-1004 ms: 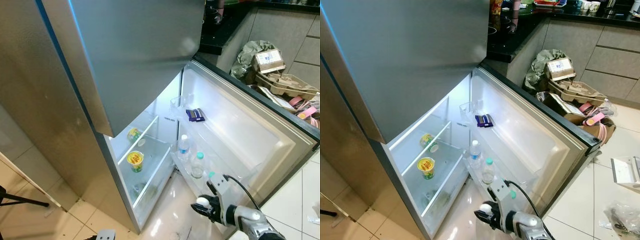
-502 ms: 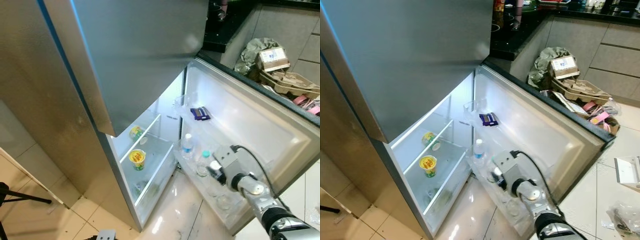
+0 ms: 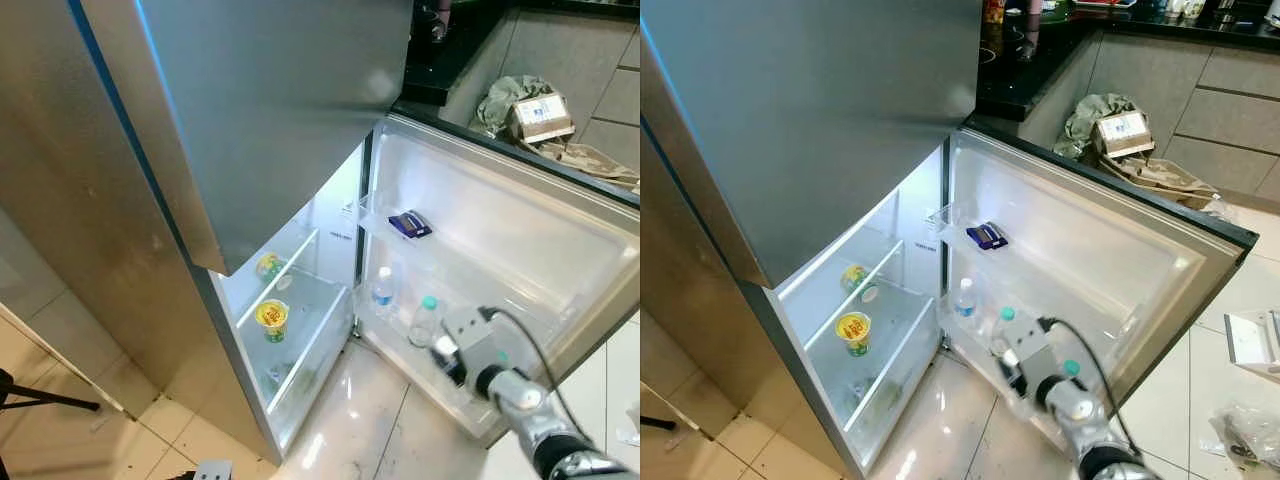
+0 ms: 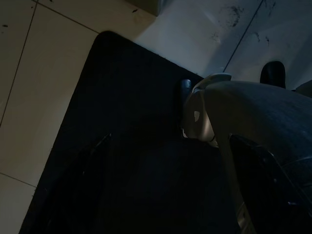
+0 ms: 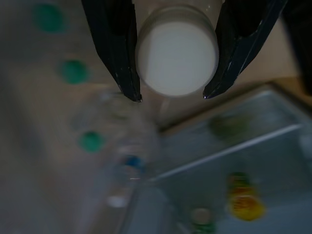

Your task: Restocking fridge

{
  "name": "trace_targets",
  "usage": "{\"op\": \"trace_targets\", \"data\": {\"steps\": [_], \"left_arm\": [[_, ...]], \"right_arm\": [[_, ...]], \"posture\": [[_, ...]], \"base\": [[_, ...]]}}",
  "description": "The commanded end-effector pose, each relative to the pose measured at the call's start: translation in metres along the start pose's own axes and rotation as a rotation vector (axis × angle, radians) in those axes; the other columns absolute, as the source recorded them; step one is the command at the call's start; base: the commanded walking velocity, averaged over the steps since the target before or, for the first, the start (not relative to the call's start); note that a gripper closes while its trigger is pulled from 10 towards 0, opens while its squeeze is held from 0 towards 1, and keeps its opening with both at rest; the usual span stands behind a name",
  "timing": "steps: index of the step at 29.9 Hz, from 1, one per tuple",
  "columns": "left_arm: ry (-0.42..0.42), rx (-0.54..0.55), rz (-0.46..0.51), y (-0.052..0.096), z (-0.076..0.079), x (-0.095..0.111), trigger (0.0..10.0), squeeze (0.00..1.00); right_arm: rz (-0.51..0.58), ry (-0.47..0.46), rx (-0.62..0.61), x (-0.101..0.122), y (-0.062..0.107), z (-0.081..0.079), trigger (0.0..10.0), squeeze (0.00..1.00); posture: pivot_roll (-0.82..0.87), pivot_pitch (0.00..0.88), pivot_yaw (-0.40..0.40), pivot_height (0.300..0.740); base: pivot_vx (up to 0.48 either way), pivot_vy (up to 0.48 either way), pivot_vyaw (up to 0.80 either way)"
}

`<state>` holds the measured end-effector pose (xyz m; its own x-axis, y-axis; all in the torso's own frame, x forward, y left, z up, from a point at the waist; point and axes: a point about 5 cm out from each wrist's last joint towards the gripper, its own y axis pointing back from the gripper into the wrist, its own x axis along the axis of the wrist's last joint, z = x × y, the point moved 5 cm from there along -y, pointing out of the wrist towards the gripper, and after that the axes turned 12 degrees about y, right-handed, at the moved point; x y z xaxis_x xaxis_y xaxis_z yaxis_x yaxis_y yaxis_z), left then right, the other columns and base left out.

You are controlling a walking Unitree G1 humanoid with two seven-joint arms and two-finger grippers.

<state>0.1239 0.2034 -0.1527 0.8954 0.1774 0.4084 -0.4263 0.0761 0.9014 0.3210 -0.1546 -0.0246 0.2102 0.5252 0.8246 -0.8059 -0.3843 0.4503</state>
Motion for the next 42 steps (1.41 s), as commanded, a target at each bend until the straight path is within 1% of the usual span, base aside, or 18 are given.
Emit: {"op": "trace_targets", "data": {"steps": [1, 7, 8, 10, 12, 13, 14, 16, 18, 19, 21, 22, 25, 28, 29, 30, 34, 42], "left_arm": [[-0.005, -0.027, -0.043, -0.001, 0.01, -0.014, 10.0, 0.0], [-0.01, -0.031, -0.042, -0.001, 0.011, -0.013, 10.0, 0.0], [-0.012, -0.035, -0.041, -0.001, 0.013, -0.013, 10.0, 0.0], [-0.012, -0.035, -0.041, -0.001, 0.013, -0.013, 10.0, 0.0], [-0.013, -0.041, -0.038, -0.002, 0.015, -0.012, 10.0, 0.0], [-0.011, -0.044, -0.035, -0.002, 0.016, -0.012, 10.0, 0.0], [-0.009, -0.045, -0.034, -0.002, 0.017, -0.012, 10.0, 0.0], [-0.008, -0.047, -0.034, -0.002, 0.017, -0.012, 10.0, 0.0], [-0.013, -0.046, -0.033, -0.002, 0.017, -0.011, 10.0, 0.0], [-0.013, -0.046, -0.033, -0.002, 0.017, -0.011, 10.0, 0.0], [-0.012, -0.044, -0.03, -0.002, 0.016, -0.011, 10.0, 0.0], [-0.012, -0.044, -0.03, -0.002, 0.016, -0.011, 10.0, 0.0], [-0.02, -0.042, -0.027, -0.002, 0.014, -0.01, 10.0, 0.0], [-0.025, -0.041, -0.028, -0.001, 0.013, -0.01, 10.0, 0.0], [-0.031, -0.039, -0.026, -0.001, 0.013, -0.009, 10.0, 0.0], [-0.034, -0.039, -0.026, -0.001, 0.012, -0.008, 10.0, 0.0], [-0.042, -0.042, -0.026, -0.002, 0.012, -0.007, 10.0, 0.0], [-0.074, -0.069, -0.038, -0.002, 0.016, -0.008, 10.0, 0.0]], "right_arm": [[0.028, -0.011, -0.018, 0.003, 0.001, 0.006, 10.0, 0.0], [0.085, -0.044, 0.016, 0.013, -0.001, 0.0, 10.0, 0.0], [0.017, -0.03, 0.137, -0.001, 0.001, -0.022, 10.0, 0.0], [0.017, -0.03, 0.137, -0.001, 0.001, -0.022, 10.0, 0.0], [-0.134, 0.015, 0.225, -0.033, 0.01, -0.043, 10.0, 0.0], [-0.198, 0.027, 0.228, -0.046, 0.015, -0.047, 10.0, 0.0], [-0.284, 0.03, 0.19, -0.063, 0.022, -0.046, 10.0, 0.0], [-0.395, 0.025, 0.129, -0.085, 0.033, -0.044, 10.0, 0.0], [-0.506, -0.044, 0.073, -0.11, 0.05, -0.044, 10.0, 0.0], [-0.506, -0.044, 0.073, -0.11, 0.05, -0.044, 10.0, 0.0], [-0.602, -0.036, 0.029, -0.13, 0.067, -0.042, 10.0, 0.0], [-0.602, -0.036, 0.029, -0.13, 0.067, -0.042, 10.0, 0.0], [-0.707, -0.084, -0.042, -0.154, 0.091, -0.039, 10.0, 0.0], [-0.735, -0.098, -0.054, -0.16, 0.098, -0.039, 10.0, 0.0], [-0.799, -0.077, -0.058, -0.172, 0.112, -0.04, 10.0, 0.0], [-0.826, -0.06, -0.055, -0.177, 0.118, -0.041, 10.0, 0.0], [-0.869, -0.044, -0.046, -0.185, 0.127, -0.045, 10.0, 0.0], [-0.884, -0.075, -0.082, -0.188, 0.131, -0.047, 10.0, 0.0]], "posture": [[-0.05, 0.0, -0.042, 0.74], [-0.05, 0.0, -0.04, 0.74], [-0.06, 0.0, -0.043, 0.74], [-0.06, 0.0, -0.043, 0.74], [-0.05, 0.0, -0.045, 0.74], [-0.05, 0.0, -0.045, 0.74], [-0.05, 0.0, -0.046, 0.74], [-0.05, 0.0, -0.047, 0.74], [-0.05, 0.0, -0.048, 0.74], [-0.05, 0.0, -0.048, 0.74], [-0.05, 0.0, -0.047, 0.74], [-0.05, 0.0, -0.047, 0.74], [-0.05, 0.0, -0.045, 0.74], [-0.05, 0.0, -0.043, 0.74], [-0.05, 0.0, -0.043, 0.74], [-0.05, 0.0, -0.042, 0.74], [-0.05, 0.0, -0.04, 0.74], [-0.06, 0.0, -0.034, 0.74]], "base": [[0.0, 0.0, 0.0], [0.0, 0.0, 0.0], [0.0, 0.0, 0.0], [0.0, 0.0, 0.0], [0.0, 0.0, 0.0], [0.0, 0.0, 0.0], [0.0, 0.0, 0.0], [0.0, 0.0, 0.0], [0.0, 0.0, 0.0], [0.0, 0.0, 0.0], [0.0, 0.0, -0.35], [0.0, 0.0, -0.71], [0.0, 0.0, -0.74], [0.0, 0.0, -0.75], [0.0, 0.0, -0.76], [0.0, 0.0, -0.76], [0.0, 0.0, -0.75], [0.0, 0.0, -0.76]]}}
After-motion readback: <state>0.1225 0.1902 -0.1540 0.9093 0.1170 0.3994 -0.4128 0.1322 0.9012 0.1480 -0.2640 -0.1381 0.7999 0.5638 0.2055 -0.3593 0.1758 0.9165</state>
